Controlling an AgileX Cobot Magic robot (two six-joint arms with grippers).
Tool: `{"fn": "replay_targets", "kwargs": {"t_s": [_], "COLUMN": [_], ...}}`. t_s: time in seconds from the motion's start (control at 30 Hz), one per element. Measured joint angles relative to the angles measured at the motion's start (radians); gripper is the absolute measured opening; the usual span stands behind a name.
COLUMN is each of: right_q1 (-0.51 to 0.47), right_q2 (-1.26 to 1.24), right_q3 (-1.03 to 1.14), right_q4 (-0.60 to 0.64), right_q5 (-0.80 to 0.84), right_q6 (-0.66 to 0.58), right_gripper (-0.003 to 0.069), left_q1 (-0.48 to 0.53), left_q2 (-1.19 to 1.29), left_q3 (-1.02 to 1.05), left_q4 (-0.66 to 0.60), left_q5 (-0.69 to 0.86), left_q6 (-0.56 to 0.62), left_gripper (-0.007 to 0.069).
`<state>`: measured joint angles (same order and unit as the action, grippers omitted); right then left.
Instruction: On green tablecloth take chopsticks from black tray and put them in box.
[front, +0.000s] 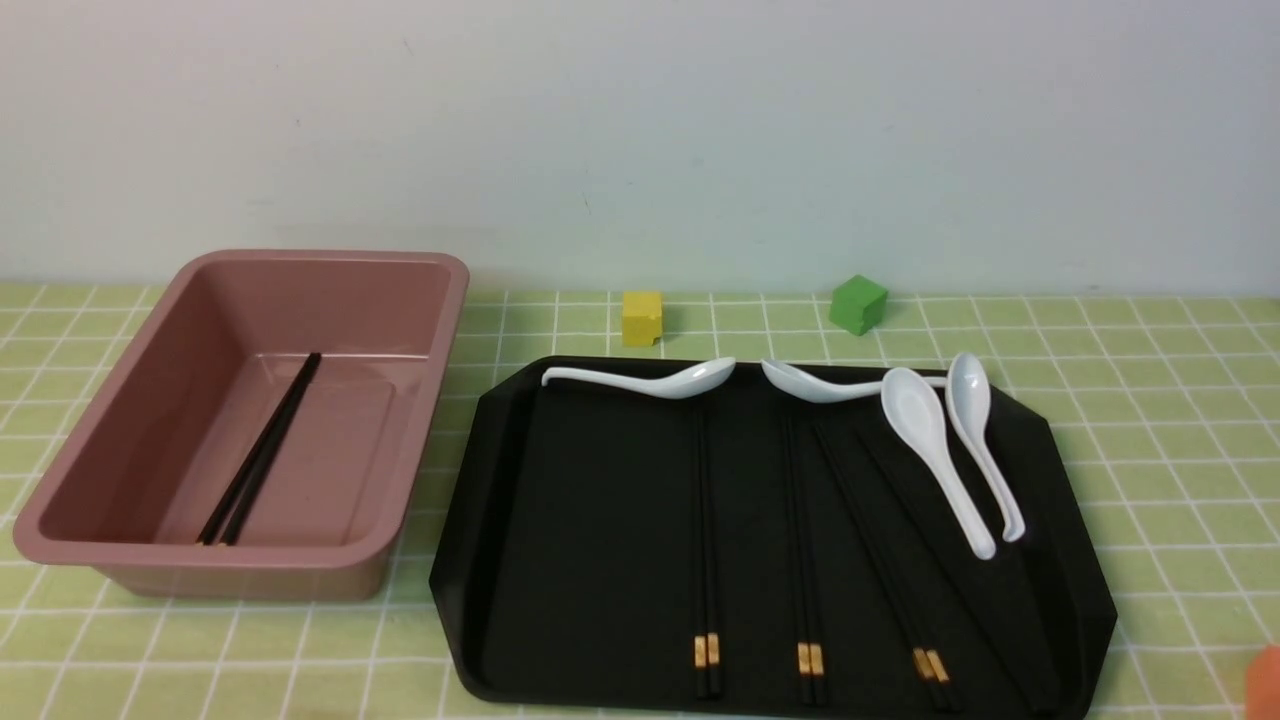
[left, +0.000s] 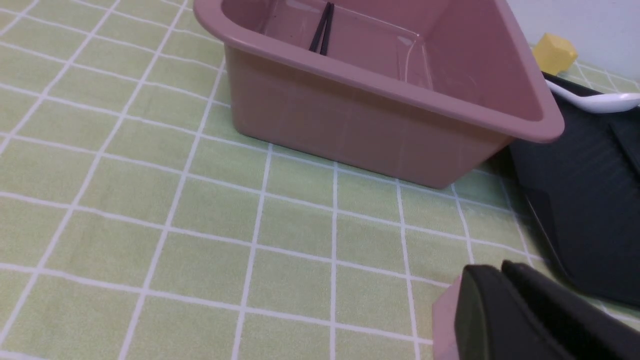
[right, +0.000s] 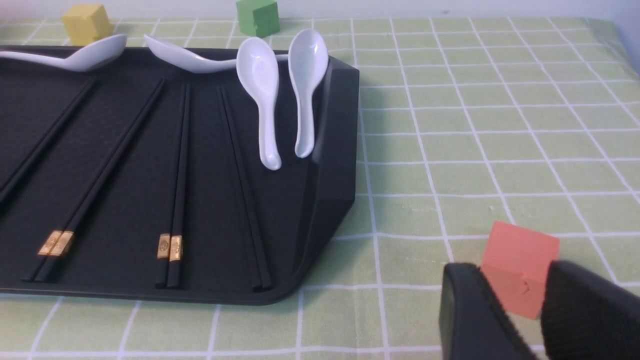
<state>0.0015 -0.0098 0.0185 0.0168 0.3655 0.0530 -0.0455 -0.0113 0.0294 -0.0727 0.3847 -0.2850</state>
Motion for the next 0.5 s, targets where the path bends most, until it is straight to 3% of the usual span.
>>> {"fn": "replay_targets", "kwargs": {"t_s": [0.5], "right_q1": [0.0], "right_q2": [0.0], "right_q3": [0.0], "right_q4": [0.0], "right_q5": [0.0], "right_q6": [0.0], "right_gripper": [0.024], "left_q1": [0.0], "left_q2": [0.0], "left_q3": [0.0], "left_q4": [0.0], "left_q5": [0.0], "left_q6": [0.001], "left_gripper": [0.0062]}}
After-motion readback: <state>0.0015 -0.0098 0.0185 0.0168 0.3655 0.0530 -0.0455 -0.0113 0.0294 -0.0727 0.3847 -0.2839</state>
